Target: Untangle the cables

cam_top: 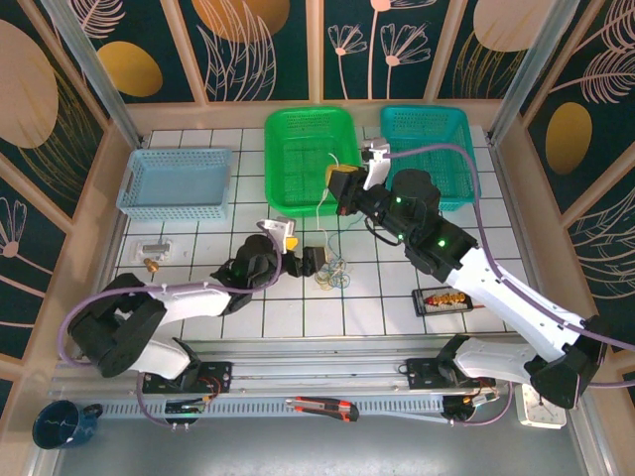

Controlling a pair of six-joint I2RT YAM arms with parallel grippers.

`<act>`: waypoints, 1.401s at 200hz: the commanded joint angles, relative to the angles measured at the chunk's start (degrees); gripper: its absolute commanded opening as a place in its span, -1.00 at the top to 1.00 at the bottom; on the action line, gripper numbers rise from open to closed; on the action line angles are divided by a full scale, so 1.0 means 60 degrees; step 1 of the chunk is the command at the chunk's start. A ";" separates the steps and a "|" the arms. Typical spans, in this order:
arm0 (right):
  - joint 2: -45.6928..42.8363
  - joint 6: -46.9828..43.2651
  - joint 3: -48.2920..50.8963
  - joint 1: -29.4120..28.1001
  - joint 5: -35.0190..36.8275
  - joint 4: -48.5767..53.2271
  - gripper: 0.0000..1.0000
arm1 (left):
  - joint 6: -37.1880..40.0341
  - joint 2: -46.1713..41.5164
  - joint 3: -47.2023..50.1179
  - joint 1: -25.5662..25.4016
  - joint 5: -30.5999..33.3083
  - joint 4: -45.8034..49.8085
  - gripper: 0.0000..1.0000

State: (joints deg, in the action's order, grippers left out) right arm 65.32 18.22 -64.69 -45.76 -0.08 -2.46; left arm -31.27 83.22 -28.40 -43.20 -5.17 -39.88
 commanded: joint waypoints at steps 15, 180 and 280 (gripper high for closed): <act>0.0104 0.0281 -0.0790 -0.0135 -0.0335 -0.0006 1.00 | 0.0012 0.0907 -0.0676 -0.0048 -0.0257 -0.1063 -0.88; 0.0767 0.0786 -0.3979 -0.0369 -0.1336 -0.0525 1.00 | -0.0136 0.3445 -0.1492 -0.0265 -0.0541 -0.1206 0.31; 0.1284 -0.0032 -0.5235 -0.0193 -0.0431 -0.0658 1.00 | -0.0212 0.2809 -0.1233 -0.0296 -0.0532 -0.0955 0.09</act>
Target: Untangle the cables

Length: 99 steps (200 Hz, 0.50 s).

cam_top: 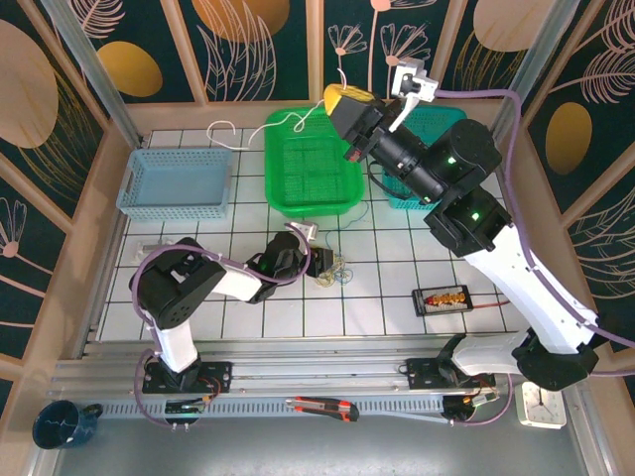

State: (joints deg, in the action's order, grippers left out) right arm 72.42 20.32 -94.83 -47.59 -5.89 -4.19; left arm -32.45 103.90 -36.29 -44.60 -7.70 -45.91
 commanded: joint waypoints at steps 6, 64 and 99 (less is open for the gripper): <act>0.0102 -0.0423 -0.0171 0.0171 0.0616 -0.0384 1.00 | -0.0032 -0.0779 0.0088 -0.0063 -0.0096 0.0123 0.04; -0.0011 -0.0206 0.0559 0.1554 0.0857 -0.0357 1.00 | -0.0142 -0.2290 0.0388 -0.0053 0.0205 0.0786 -0.63; -0.0089 -0.0220 0.1234 0.2875 0.1347 -0.0313 1.00 | -0.0245 -0.3167 0.0656 -0.0054 0.0405 0.1108 -0.93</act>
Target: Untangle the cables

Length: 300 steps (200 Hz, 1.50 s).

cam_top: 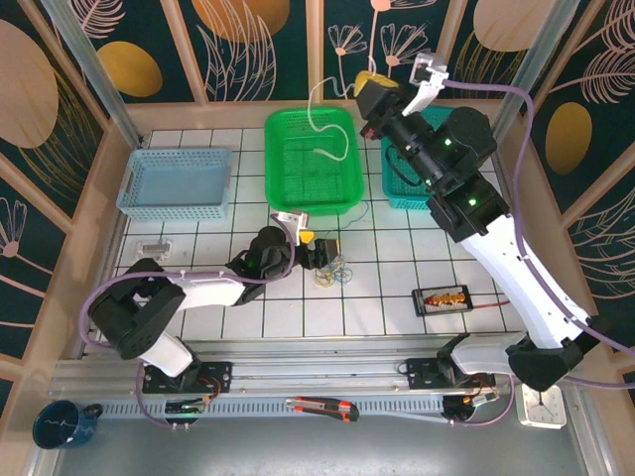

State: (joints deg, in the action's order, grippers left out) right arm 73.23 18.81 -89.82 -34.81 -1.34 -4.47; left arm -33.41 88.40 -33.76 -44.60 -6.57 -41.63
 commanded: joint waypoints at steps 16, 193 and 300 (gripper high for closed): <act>-0.0169 0.0087 0.0751 0.1518 0.0798 -0.0342 1.00 | -0.0155 -0.0962 0.0326 -0.0063 0.0347 0.0589 -0.97; 0.4795 0.1378 0.1268 0.4930 0.2210 -0.1005 0.34 | -0.0966 -0.4119 0.0832 -0.0059 0.1266 0.2008 -0.97; 0.1818 0.1744 0.3356 0.4269 -0.0701 -0.0963 -0.30 | -0.1028 -0.4026 0.0924 -0.0047 0.1474 0.2073 -0.98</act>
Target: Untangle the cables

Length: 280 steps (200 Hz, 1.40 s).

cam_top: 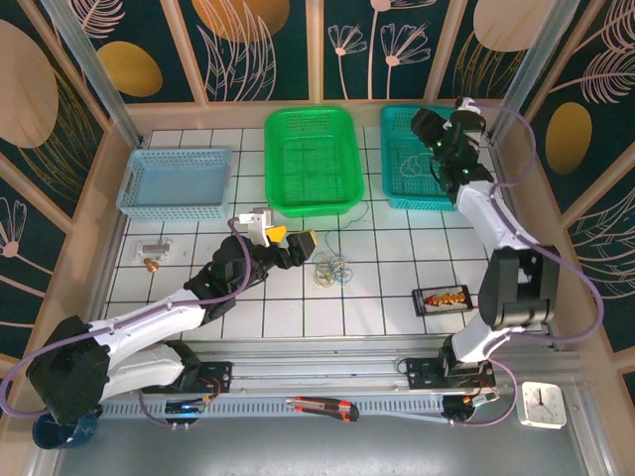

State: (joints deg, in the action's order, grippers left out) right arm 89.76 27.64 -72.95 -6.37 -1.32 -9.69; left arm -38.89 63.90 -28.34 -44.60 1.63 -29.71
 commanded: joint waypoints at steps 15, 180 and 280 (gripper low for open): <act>-0.1489 0.0217 0.0966 -0.0884 -0.0786 0.0118 -0.30 | -0.0096 0.0063 0.0024 -0.0048 0.0190 0.0165 -0.98; -0.3507 0.0384 0.6082 -0.4738 -0.1266 0.1065 -0.07 | -0.0934 0.1317 -0.0040 0.0254 -0.0229 0.0734 -0.98; -0.3050 0.0840 0.7804 -0.4796 -0.1411 0.0167 0.27 | -0.1005 0.1753 0.0002 0.0287 -0.0612 0.0312 -0.98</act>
State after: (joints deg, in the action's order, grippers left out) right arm 70.00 30.92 -27.07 -34.68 -8.73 -4.19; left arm -44.27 73.14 -28.32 -43.38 -0.75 -26.52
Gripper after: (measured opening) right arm 0.376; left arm 0.988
